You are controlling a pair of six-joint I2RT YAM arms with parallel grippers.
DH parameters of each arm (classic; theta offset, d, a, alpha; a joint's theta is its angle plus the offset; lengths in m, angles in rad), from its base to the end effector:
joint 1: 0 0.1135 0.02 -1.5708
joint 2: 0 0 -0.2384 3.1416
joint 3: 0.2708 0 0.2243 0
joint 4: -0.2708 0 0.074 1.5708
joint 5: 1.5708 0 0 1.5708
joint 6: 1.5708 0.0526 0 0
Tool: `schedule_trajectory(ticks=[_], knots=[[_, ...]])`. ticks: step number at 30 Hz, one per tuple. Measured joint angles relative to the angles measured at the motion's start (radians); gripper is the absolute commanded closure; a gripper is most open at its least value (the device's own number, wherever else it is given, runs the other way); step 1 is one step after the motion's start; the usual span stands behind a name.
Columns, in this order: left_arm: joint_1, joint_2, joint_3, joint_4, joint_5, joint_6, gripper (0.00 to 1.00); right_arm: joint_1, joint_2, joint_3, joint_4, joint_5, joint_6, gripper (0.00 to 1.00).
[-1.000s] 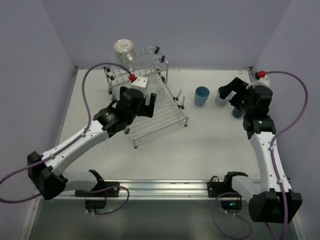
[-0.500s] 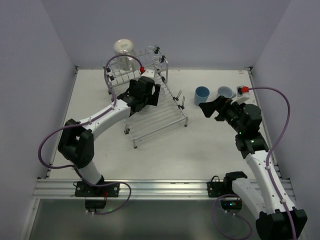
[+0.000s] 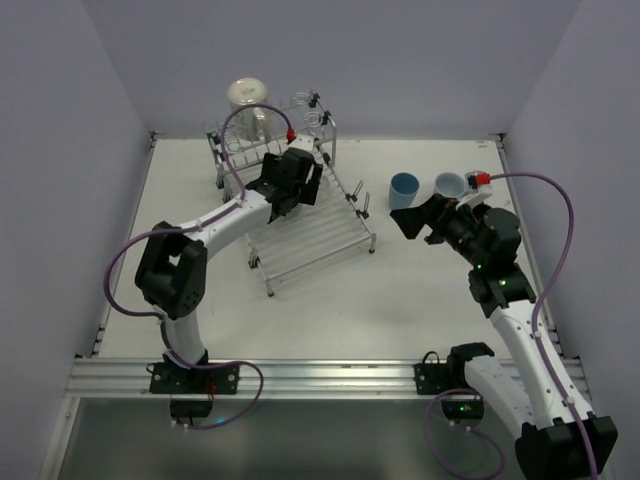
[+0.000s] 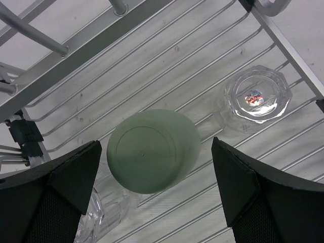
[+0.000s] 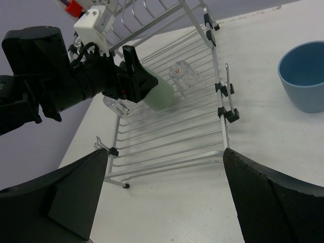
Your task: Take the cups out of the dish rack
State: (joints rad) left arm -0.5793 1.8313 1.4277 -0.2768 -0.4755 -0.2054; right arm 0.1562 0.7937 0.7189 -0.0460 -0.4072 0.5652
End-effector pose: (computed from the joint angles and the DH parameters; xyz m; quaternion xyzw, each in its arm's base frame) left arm 0.3459 -0.1975 0.2382 0.0634 0.8807 0.0364 0.4680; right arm 0.1886 0.0508 0.3124 0.0176 0.7450 0.3708 0.5542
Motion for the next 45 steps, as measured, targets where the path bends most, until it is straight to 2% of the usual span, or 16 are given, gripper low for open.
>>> schedule_trajectory(ticks=[3, 7, 9, 10, 12, 13, 16, 22, 28, 31, 34, 40, 45], knots=[[0.004, 0.012, 0.001, 0.005, -0.012, 0.013, 0.08, 0.002, 0.005, 0.000, 0.003, -0.004, 0.000, 0.01], [0.010, 0.030, 0.002, 0.022, -0.014, 0.022, 0.29, 0.010, 0.013, 0.000, 0.001, -0.004, 0.000, 0.01], [0.014, 0.039, 0.002, 0.031, -0.014, 0.025, 0.36, 0.012, 0.013, 0.000, 0.002, -0.004, 0.000, 0.01], [0.015, 0.039, 0.002, 0.037, -0.013, 0.025, 0.46, 0.013, 0.013, 0.000, 0.002, -0.004, 0.000, 0.01], [0.016, 0.039, 0.002, 0.042, -0.011, 0.023, 0.52, 0.014, 0.013, 0.000, 0.001, -0.004, 0.000, 0.01], [0.016, 0.039, 0.002, 0.043, -0.010, 0.023, 0.60, 0.016, 0.013, 0.000, 0.002, -0.004, 0.000, 0.01], [0.016, 0.033, -0.002, 0.042, 0.000, 0.014, 0.66, 0.023, 0.012, 0.000, 0.002, -0.005, 0.001, 0.01], [0.016, -0.089, -0.038, 0.005, 0.068, -0.024, 0.69, 0.063, 0.018, -0.001, 0.013, -0.018, 0.020, 0.01], [0.016, -0.428, -0.145, 0.024, 0.203, -0.107, 0.69, 0.108, 0.032, -0.052, 0.143, -0.091, 0.124, 0.01], [0.016, -0.620, -0.238, 0.122, 0.319, -0.187, 0.68, 0.135, 0.030, -0.108, 0.259, -0.117, 0.225, 0.01], [0.016, -0.731, -0.338, 0.269, 0.455, -0.294, 0.68, 0.154, 0.030, -0.153, 0.384, -0.132, 0.329, 0.02], [0.016, -0.747, -0.517, 0.499, 0.677, -0.497, 0.68, 0.171, 0.038, -0.164, 0.567, -0.154, 0.463, 0.03], [0.016, -0.715, -0.554, 0.601, 0.786, -0.593, 0.68, 0.202, 0.078, -0.162, 0.632, -0.172, 0.510, 0.03]])
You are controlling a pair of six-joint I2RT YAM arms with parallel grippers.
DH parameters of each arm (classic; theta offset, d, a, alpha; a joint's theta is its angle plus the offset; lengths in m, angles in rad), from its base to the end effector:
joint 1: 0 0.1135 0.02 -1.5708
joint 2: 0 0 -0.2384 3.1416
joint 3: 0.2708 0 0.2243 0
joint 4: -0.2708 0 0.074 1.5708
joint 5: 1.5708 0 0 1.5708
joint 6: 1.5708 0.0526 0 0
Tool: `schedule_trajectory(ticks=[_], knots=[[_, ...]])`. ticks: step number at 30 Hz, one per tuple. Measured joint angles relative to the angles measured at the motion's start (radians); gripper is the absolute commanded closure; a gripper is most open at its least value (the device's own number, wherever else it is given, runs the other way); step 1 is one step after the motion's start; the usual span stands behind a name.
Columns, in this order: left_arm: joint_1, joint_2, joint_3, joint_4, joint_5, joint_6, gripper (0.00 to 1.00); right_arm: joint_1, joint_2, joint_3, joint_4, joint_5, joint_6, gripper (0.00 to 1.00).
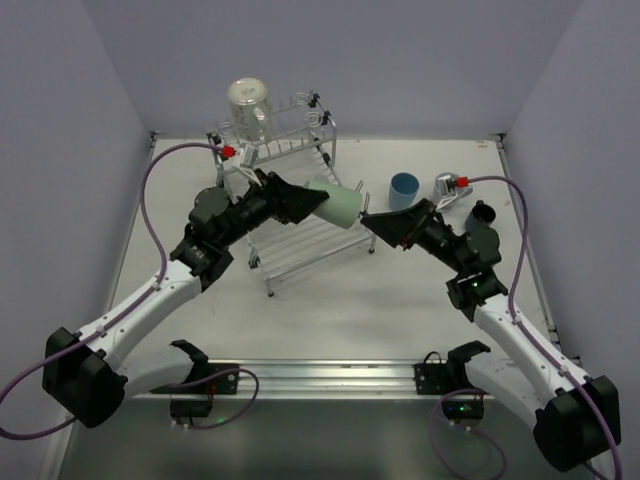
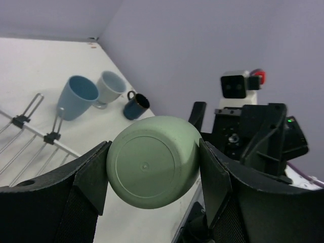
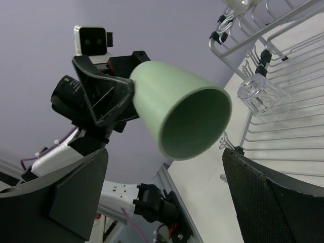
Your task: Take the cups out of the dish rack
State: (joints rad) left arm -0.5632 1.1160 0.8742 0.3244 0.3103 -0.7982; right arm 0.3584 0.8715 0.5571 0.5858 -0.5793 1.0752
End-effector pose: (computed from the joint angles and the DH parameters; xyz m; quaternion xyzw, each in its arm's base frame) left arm 0.2139 -0.1541 0.3444 0.0345 0.6779 -0.5388 0.4990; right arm 0.1812 0.0986 0.3178 -0.0096 0.6227 0.6316 0.4618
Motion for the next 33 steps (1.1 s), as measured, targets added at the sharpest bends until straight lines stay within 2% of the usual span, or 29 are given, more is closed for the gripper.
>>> schedule_trajectory(ticks=[5, 9, 10, 12, 13, 16, 17, 18, 19, 20, 22, 23, 25, 28, 33], knots=[[-0.013, 0.005, -0.002, 0.113, 0.061, -0.050, 0.68, 0.020, 0.055, 0.002, 0.028, -0.013, 0.028, 0.06], [-0.031, 0.025, -0.002, 0.146, 0.072, -0.058, 0.68, 0.035, 0.077, 0.008, 0.064, -0.020, 0.046, 0.22], [-0.037, 0.033, -0.003, 0.151, 0.075, -0.058, 0.68, 0.037, 0.085, 0.014, 0.074, -0.025, 0.051, 0.38], [-0.052, 0.048, -0.007, 0.156, 0.076, -0.057, 0.68, 0.041, 0.098, 0.027, 0.100, -0.043, 0.063, 0.46], [-0.056, 0.054, -0.008, 0.156, 0.077, -0.058, 0.68, 0.043, 0.103, 0.033, 0.109, -0.043, 0.067, 0.66], [-0.066, 0.064, -0.013, 0.157, 0.068, -0.056, 0.68, 0.048, 0.104, 0.042, 0.137, -0.050, 0.078, 0.85], [-0.066, 0.065, -0.013, 0.160, 0.067, -0.060, 0.64, 0.049, 0.103, 0.045, 0.138, -0.050, 0.078, 0.96], [-0.066, 0.065, -0.013, 0.166, 0.068, -0.066, 0.58, 0.049, 0.103, 0.046, 0.143, -0.053, 0.077, 1.00], [-0.067, 0.065, -0.013, 0.169, 0.072, -0.082, 0.49, 0.050, 0.101, 0.048, 0.150, -0.058, 0.082, 1.00], [-0.066, 0.065, -0.013, 0.174, 0.075, -0.096, 0.25, 0.050, 0.093, 0.052, 0.147, -0.060, 0.080, 1.00], [-0.068, 0.061, -0.011, 0.167, 0.070, -0.086, 0.04, 0.053, 0.073, 0.081, 0.084, -0.060, 0.044, 1.00], [-0.069, 0.059, -0.008, 0.138, 0.060, -0.064, 0.00, 0.056, 0.064, 0.111, 0.022, -0.049, 0.001, 1.00], [-0.072, 0.050, 0.016, 0.047, 0.027, -0.010, 0.00, 0.055, 0.059, 0.200, -0.161, -0.006, -0.099, 1.00], [-0.079, 0.019, 0.111, -0.182, -0.064, 0.093, 0.00, 0.041, 0.097, 0.415, -0.483, 0.097, -0.294, 1.00], [-0.079, -0.114, 0.209, -0.462, -0.214, 0.277, 0.00, 0.024, 0.305, 0.878, -0.934, 0.303, -0.599, 1.00]])
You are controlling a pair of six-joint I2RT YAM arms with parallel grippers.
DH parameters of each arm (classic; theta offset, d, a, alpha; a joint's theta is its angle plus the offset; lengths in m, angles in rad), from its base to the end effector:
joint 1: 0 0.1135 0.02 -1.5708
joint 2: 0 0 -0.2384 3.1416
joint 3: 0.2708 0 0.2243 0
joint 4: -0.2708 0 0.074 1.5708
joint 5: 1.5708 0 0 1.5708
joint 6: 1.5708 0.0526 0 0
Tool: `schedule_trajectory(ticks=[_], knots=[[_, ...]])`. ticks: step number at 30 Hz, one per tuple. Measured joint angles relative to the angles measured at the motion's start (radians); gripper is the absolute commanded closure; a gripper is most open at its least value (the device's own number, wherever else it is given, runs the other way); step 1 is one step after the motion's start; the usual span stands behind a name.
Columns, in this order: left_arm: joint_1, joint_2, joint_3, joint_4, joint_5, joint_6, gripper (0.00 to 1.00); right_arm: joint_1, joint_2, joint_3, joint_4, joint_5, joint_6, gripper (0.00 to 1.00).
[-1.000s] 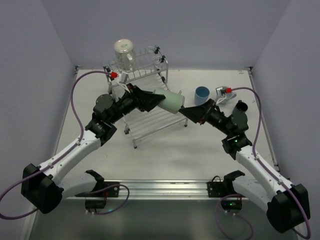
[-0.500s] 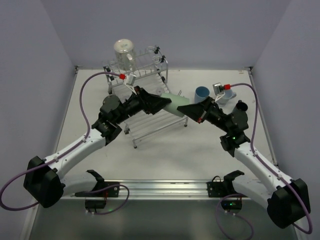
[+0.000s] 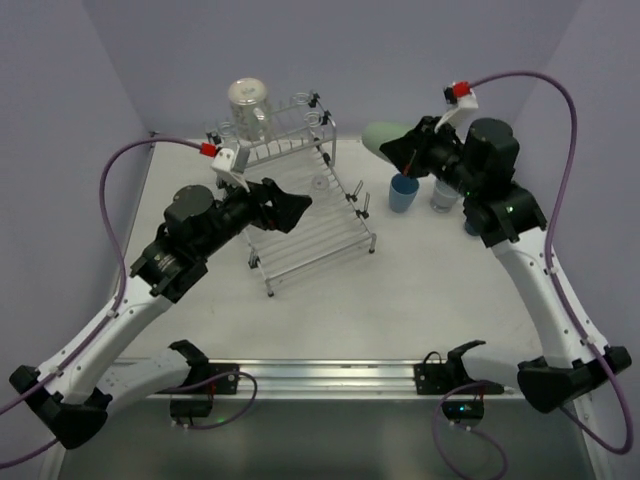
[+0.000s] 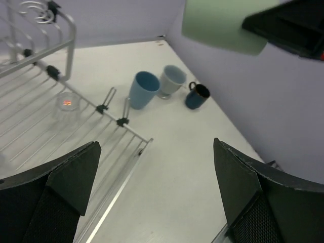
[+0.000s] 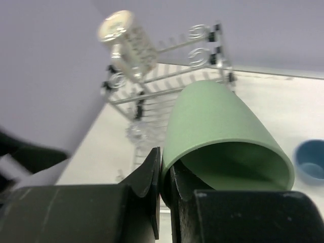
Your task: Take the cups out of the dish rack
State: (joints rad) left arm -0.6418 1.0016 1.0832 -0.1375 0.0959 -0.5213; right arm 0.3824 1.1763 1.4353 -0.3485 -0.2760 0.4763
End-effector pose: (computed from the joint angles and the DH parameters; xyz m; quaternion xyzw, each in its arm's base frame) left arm 0.1798 -0.1406 0.3847 0.0766 0.7225 -0.4061 0.5543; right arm 0.2229 0.1051 0.4358 -0.0584 0.7346 0.3705 0.5654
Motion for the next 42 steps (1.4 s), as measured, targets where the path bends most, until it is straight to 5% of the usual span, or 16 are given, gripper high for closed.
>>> schedule_trajectory(ticks=[8, 17, 42], knots=[[0.000, -0.173, -0.070, -0.203, -0.164, 0.153, 0.00, -0.032, 0.383, 0.439, -0.444, 0.293, -0.266, 1.00], [0.000, -0.164, -0.163, -0.245, -0.224, 0.203, 0.00, -0.077, 0.715, 0.776, -0.732, 0.392, -0.389, 1.00], [0.000, -0.134, -0.198, -0.224, -0.231, 0.204, 0.00, -0.110, 0.860, 0.748, -0.777, 0.280, -0.424, 1.00]])
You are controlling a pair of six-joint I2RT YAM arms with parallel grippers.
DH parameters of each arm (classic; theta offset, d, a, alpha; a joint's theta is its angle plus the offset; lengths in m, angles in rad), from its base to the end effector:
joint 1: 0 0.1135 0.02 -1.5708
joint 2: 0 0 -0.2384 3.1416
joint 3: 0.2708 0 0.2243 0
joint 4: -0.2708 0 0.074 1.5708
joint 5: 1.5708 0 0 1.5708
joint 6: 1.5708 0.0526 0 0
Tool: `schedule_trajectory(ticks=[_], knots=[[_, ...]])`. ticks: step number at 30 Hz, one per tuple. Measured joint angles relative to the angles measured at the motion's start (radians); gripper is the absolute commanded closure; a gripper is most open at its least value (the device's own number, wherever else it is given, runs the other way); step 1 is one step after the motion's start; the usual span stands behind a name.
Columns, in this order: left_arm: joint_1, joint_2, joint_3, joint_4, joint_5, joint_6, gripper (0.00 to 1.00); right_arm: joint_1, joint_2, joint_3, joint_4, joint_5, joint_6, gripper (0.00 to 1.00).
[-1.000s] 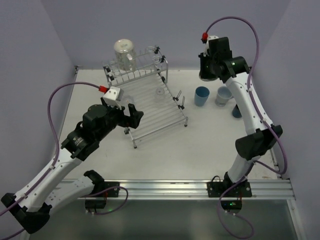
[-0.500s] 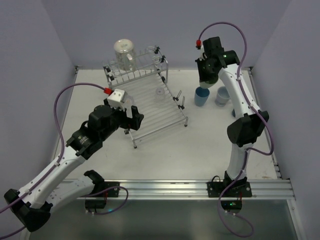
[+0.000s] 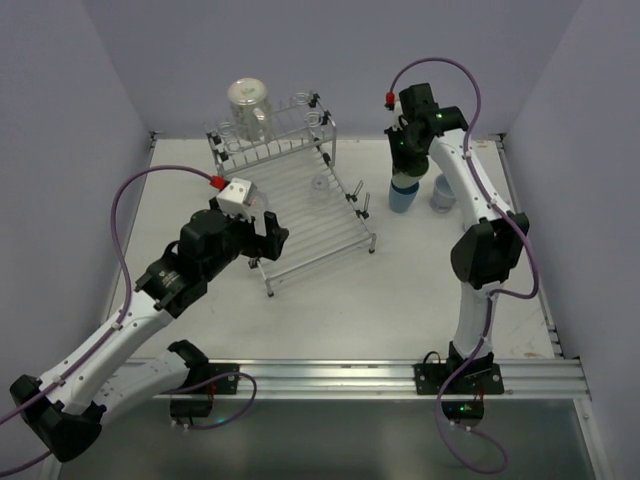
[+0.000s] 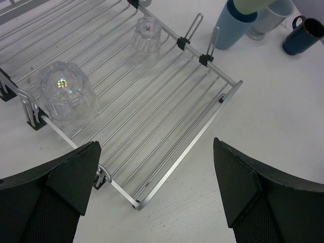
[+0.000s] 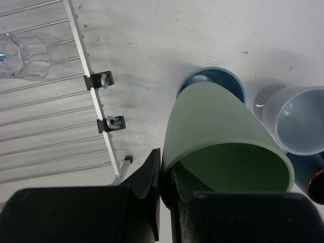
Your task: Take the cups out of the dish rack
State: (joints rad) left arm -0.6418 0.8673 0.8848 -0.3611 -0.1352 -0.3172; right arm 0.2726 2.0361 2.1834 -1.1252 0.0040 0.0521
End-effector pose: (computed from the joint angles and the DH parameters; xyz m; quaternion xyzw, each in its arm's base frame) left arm 0.1641 -0.1138 0.3166 0.0934 0.8113 -0.2160 0.5352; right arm 0.3879 0.1082 0.3126 -0.1046 0.9506 0.0453 0.2886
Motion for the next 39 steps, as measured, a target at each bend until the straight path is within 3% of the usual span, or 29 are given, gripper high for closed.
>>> schedule_trajectory(ticks=[19, 29, 39], knots=[[0.000, 0.023, 0.000, 0.001, 0.000, 0.000, 0.00, -0.024, 0.072, -0.041, 0.041, -0.023, -0.008, 1.00], [0.000, 0.035, 0.000, 0.001, 0.000, 0.000, 0.00, -0.034, 0.134, -0.039, 0.046, -0.046, -0.012, 0.74], [0.000, 0.058, 0.005, -0.001, 0.001, 0.000, 0.00, -0.034, 0.145, -0.021, 0.051, -0.049, -0.009, 0.33]])
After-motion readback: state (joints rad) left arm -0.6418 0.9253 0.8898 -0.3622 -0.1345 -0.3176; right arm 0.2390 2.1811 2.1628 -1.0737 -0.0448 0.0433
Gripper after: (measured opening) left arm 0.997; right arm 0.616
